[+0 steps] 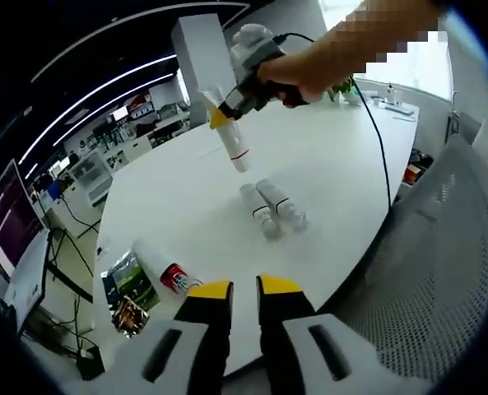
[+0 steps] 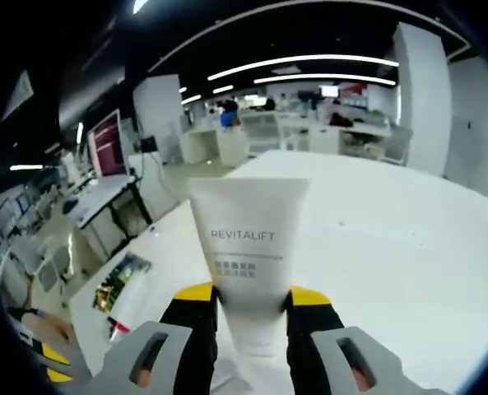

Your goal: Arrange the skincare products in the storage area until every visible bottle or jar stands upright without overlapping.

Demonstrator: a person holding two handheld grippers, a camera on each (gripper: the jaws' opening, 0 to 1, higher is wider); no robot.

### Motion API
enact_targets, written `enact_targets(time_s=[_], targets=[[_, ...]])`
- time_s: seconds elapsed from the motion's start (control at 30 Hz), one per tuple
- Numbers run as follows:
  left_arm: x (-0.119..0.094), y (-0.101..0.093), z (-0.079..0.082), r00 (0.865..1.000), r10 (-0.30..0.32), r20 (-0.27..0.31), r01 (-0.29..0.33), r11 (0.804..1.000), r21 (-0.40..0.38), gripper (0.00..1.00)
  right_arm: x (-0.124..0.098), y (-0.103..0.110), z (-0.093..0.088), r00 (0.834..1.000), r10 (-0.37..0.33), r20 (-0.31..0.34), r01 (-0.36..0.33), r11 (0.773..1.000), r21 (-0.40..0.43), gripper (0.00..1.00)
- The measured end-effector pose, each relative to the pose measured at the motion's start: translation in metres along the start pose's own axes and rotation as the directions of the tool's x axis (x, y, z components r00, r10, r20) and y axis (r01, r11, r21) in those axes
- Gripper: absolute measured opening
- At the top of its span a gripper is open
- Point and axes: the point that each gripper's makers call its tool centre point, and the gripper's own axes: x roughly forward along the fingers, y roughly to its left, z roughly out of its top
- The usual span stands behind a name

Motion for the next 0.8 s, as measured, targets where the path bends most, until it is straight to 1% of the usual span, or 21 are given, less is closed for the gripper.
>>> enact_targets(time_s=[0.17, 0.3, 0.47, 0.6, 0.7, 0.8], targets=[[0.000, 0.002, 0.002, 1.000, 0.007, 0.013, -0.007, 1.000, -0.014, 0.06, 0.016, -0.014, -0.001, 0.999, -0.038, -0.013, 0.038, 0.999, 0.017, 0.27], [0.000, 0.003, 0.002, 1.000, 0.008, 0.013, -0.008, 1.000, -0.016, 0.05, 0.027, -0.022, -0.004, 0.998, -0.063, -0.029, 0.065, 0.995, 0.074, 0.27], [-0.001, 0.003, 0.003, 1.000, 0.006, 0.013, -0.006, 1.000, -0.012, 0.04, 0.033, -0.021, -0.001, 0.997, -0.079, -0.017, 0.080, 0.995, 0.056, 0.27], [-0.001, 0.003, 0.001, 1.000, 0.004, 0.006, -0.004, 1.000, -0.013, 0.01, 0.041, -0.018, -0.003, 0.997, -0.080, -0.013, 0.080, 0.996, 0.043, 0.27], [0.000, 0.003, 0.000, 1.000, 0.000, 0.005, 0.000, 1.000, -0.019, 0.02, 0.044, -0.020, -0.004, 0.993, -0.114, -0.013, 0.114, 0.993, 0.024, 0.27], [0.000, 0.003, -0.002, 1.000, -0.004, -0.002, 0.004, 1.000, -0.019, 0.01, 0.046, -0.024, 0.000, 0.990, -0.140, 0.006, 0.140, 0.990, 0.012, 0.27]])
